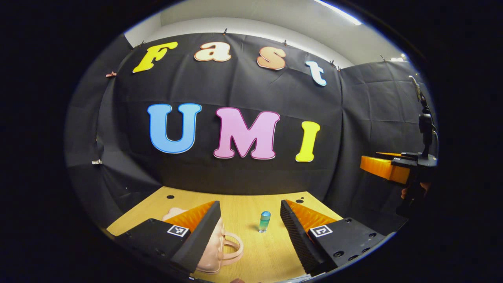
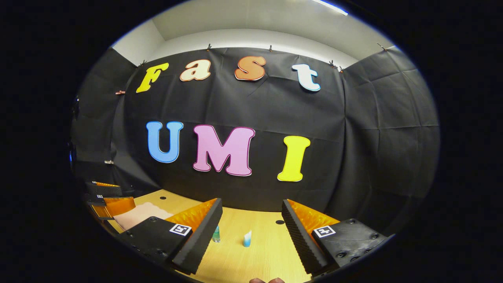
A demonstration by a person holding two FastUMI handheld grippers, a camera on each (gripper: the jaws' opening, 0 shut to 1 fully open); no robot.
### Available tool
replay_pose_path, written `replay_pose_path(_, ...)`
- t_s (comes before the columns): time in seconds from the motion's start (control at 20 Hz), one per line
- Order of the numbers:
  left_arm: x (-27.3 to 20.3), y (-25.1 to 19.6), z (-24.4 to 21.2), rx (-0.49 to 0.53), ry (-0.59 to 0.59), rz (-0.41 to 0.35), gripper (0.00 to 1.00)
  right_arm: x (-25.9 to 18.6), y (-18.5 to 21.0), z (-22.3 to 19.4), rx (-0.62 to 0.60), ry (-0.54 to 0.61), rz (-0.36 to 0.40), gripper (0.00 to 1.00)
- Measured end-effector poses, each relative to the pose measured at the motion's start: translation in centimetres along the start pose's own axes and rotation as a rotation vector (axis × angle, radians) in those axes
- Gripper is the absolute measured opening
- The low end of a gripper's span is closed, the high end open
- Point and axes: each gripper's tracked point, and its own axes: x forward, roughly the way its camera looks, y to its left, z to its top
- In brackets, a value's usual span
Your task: First open the suitcase, pack the skin care products into it, and then close the suitcase.
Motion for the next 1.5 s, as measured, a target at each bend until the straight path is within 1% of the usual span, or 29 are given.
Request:
replay_pose_path(0.15,0.8,-0.2,-1.4,-0.014,0.047,-0.016,0.96,0.0,-0.2,0.0,0.002,0.000,-0.005,0.96)
replay_pose_path(0.3,2.1,-0.5,-3.6,-0.015,0.111,-0.051,0.96,-0.1,-1.0,-0.2,-0.016,-0.003,-0.027,0.96)
replay_pose_path(0.4,3.4,-1.0,-6.1,-0.037,0.188,-0.086,0.96,0.0,-1.7,-0.7,-0.015,0.000,-0.043,0.96)
replay_pose_path(0.45,4.3,-1.1,-7.9,-0.054,0.248,-0.093,0.96,0.0,-2.2,-1.3,-0.012,0.014,-0.048,0.96)
replay_pose_path(0.5,5.2,-1.0,-9.4,-0.065,0.297,-0.088,0.96,0.0,-2.5,-1.7,-0.013,0.025,-0.049,0.98)
replay_pose_path(0.55,6.1,-1.0,-11.0,-0.071,0.350,-0.082,0.96,-0.1,-2.9,-1.8,-0.017,0.029,-0.047,0.94)
replay_pose_path(0.6,6.8,-0.9,-12.4,-0.071,0.388,-0.072,0.96,-0.1,-3.6,-1.7,-0.032,0.036,-0.046,0.96)
replay_pose_path(0.75,9.2,-0.4,-17.0,-0.085,0.526,-0.055,0.96,0.3,-6.2,-2.0,-0.070,0.035,-0.066,0.96)
replay_pose_path(0.8,9.8,0.1,-18.8,-0.087,0.592,-0.032,0.96,0.7,-6.9,-2.5,-0.055,0.039,-0.074,0.98)
replay_pose_path(0.85,10.3,0.8,-20.2,-0.082,0.643,0.007,0.96,1.1,-7.3,-3.4,-0.031,0.061,-0.076,0.96)
replay_pose_path(0.9,11.4,1.5,-21.9,-0.078,0.678,0.028,0.97,1.4,-7.6,-4.5,-0.007,0.093,-0.074,0.94)
replay_pose_path(0.95,11.8,2.1,-22.9,-0.064,0.714,0.055,0.97,1.8,-8.2,-5.3,0.011,0.109,-0.077,0.96)
replay_pose_path(1.1,12.9,3.7,-26.0,-0.026,0.823,0.129,0.97,2.6,-10.7,-6.4,0.059,0.129,-0.108,0.96)
replay_pose_path(1.15,13.0,3.5,-26.8,-0.038,0.855,0.126,0.97,2.8,-11.5,-6.9,0.068,0.137,-0.118,0.96)
replay_pose_path(1.2,13.7,3.7,-27.2,-0.006,0.869,0.139,0.93,3.0,-12.5,-7.4,0.070,0.145,-0.133,0.96)
replay_pose_path(1.25,14.1,3.8,-27.3,0.034,0.867,0.133,0.93,3.3,-13.3,-7.7,0.068,0.152,-0.147,0.96)
replay_pose_path(1.3,14.6,3.7,-27.7,0.061,0.870,0.129,0.94,3.6,-13.9,-7.9,0.070,0.156,-0.155,0.96)
replay_pose_path(1.35,14.6,3.5,-28.3,0.067,0.896,0.124,0.96,3.9,-14.4,-8.0,0.075,0.160,-0.162,0.96)
replay_pose_path(1.4,14.4,2.8,-29.3,0.037,0.939,0.101,0.94,4.1,-14.7,-8.1,0.084,0.162,-0.166,0.96)
replay_pose_path(1.45,14.0,2.3,-30.4,-0.009,0.989,0.093,0.89,4.3,-15.0,-8.1,0.092,0.160,-0.168,0.96)
replay_pose_path(1.5,13.6,2.8,-31.3,-0.023,1.032,0.118,0.76,4.5,-15.2,-8.2,0.093,0.158,-0.169,0.96)
